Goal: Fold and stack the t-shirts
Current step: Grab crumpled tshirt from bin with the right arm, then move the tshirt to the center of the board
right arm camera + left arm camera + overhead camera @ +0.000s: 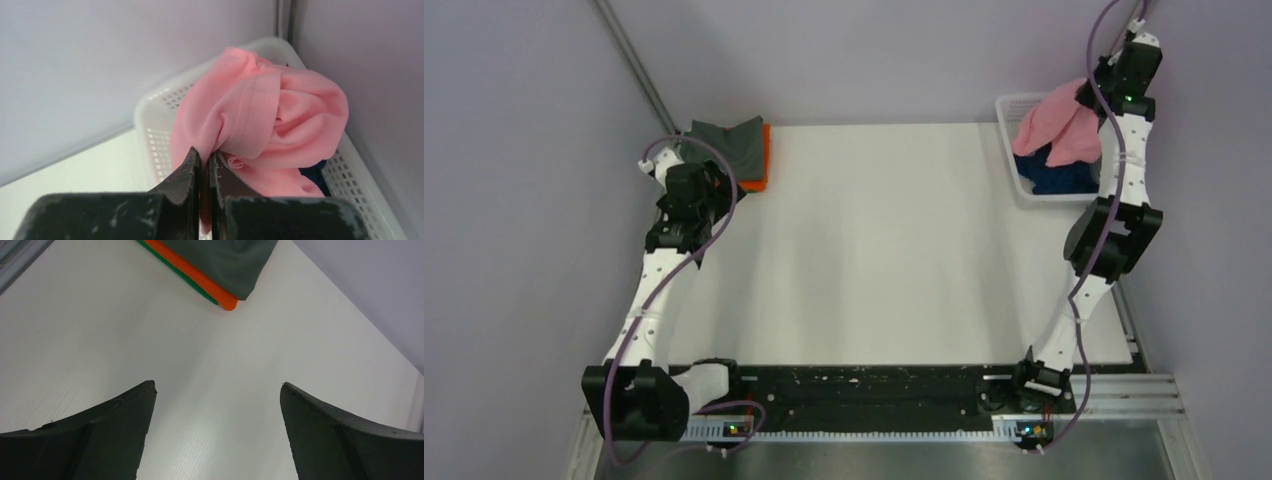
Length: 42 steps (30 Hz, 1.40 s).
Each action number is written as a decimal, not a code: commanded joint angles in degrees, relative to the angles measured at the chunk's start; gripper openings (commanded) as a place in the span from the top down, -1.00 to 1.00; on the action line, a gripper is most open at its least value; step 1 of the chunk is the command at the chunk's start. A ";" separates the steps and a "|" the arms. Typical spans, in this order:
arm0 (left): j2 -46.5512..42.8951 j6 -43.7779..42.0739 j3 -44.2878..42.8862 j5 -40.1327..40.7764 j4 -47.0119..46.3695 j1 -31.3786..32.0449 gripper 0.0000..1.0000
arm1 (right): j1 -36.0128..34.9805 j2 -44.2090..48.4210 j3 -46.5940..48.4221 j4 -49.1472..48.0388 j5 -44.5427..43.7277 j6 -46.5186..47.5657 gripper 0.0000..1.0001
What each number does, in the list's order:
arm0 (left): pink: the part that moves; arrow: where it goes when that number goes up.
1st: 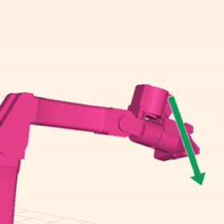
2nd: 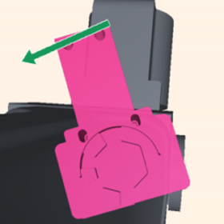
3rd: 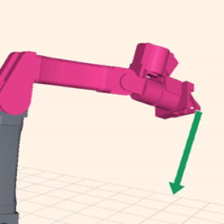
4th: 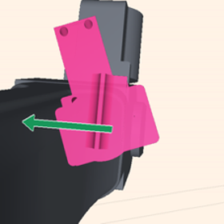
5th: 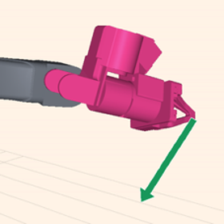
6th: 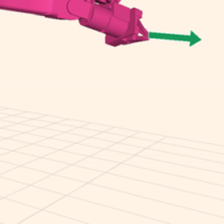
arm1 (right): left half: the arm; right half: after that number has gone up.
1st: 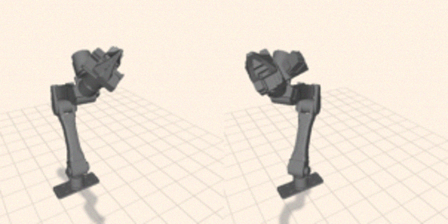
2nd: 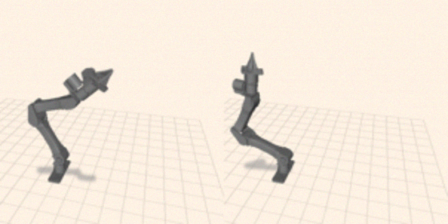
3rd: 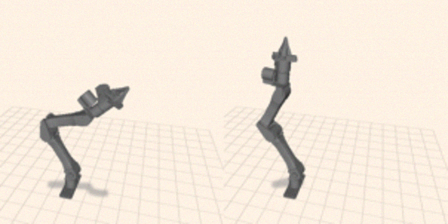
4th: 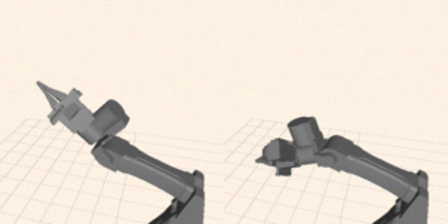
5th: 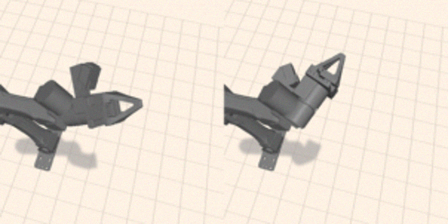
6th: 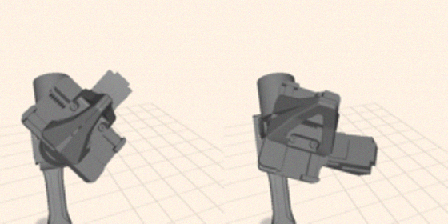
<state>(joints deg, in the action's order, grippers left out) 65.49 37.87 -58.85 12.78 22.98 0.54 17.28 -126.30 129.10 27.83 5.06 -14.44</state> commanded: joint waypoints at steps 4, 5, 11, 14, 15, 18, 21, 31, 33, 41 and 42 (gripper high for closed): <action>-1.66 -3.27 -2.23 -1.55 -3.38 0.21 -0.98 | -4.38 11.12 4.36 -4.38 3.86 4.25 1.00; -1.79 -3.66 -2.42 -1.95 -3.34 0.17 -0.98 | -4.95 11.68 4.94 -4.57 5.06 3.98 1.00; -2.65 -4.45 -1.49 -3.27 -4.67 0.22 -0.98 | -11.64 16.21 8.09 -6.09 12.55 2.20 1.00; -2.68 -4.66 -0.44 -4.96 -5.66 0.18 -0.97 | -15.82 18.21 7.79 -8.41 22.84 -0.81 1.00; -2.66 -4.65 -0.20 -5.42 -5.89 0.18 -0.98 | -17.75 18.66 7.70 -9.22 25.55 -1.10 1.00; -2.15 -4.69 0.05 -6.38 -6.20 0.17 -0.98 | -24.49 19.39 7.24 -10.25 29.30 0.54 1.00; -1.61 -4.73 -0.14 -6.83 -6.15 0.18 -0.98 | -28.59 19.85 4.57 -10.14 33.48 2.27 1.00; 3.29 -4.86 -0.79 -8.54 -2.82 0.17 -0.98 | -28.65 37.03 -49.49 -15.58 4.17 10.83 -0.24; 4.49 -4.89 -0.06 -8.84 -1.85 0.20 -0.98 | -28.34 38.63 -58.15 -17.37 -11.35 10.33 -0.77; 13.14 -2.85 1.80 -17.01 0.35 1.47 -0.98 | -28.99 41.20 -65.21 -13.68 -6.90 4.43 -0.97; 14.79 -2.32 1.76 -18.69 0.17 1.93 -0.98 | -29.30 41.20 -66.09 -13.56 -5.65 3.11 -0.97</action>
<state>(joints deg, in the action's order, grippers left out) 76.36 34.17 -57.74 0.51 22.35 1.10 -10.92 -89.80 64.34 18.11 -2.26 -6.92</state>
